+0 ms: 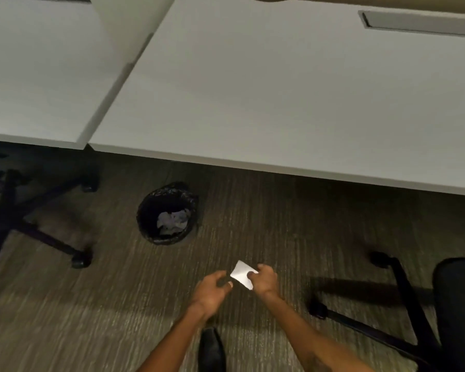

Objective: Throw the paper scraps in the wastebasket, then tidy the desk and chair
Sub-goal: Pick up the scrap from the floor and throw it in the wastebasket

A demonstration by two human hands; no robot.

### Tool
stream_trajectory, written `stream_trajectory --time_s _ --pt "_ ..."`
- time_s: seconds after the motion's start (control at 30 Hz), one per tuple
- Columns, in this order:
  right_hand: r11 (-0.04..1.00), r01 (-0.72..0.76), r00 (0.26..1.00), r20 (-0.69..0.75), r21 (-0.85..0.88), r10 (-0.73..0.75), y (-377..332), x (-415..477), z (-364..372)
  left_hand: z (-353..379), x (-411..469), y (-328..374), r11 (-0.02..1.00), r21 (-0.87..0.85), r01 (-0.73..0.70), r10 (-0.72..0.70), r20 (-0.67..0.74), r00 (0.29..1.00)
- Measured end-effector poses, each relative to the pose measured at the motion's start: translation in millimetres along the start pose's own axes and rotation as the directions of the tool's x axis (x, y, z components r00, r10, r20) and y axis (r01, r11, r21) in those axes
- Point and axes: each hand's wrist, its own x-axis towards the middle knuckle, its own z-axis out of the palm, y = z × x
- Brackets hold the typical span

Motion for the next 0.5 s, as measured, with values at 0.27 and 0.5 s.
stream_trajectory --time_s 0.27,0.5 --pt "0.997 0.057 0.996 0.065 0.054 -0.06 -105 -28 23 -69 -30 3 0.999 -0.027 0.03 -0.032 -0.076 0.997" --pt "0.992 0.109 0.986 0.116 0.059 -0.116 -182 -30 45 -127 -23 6 0.993 -0.107 0.05 -0.065 -0.137 0.988"
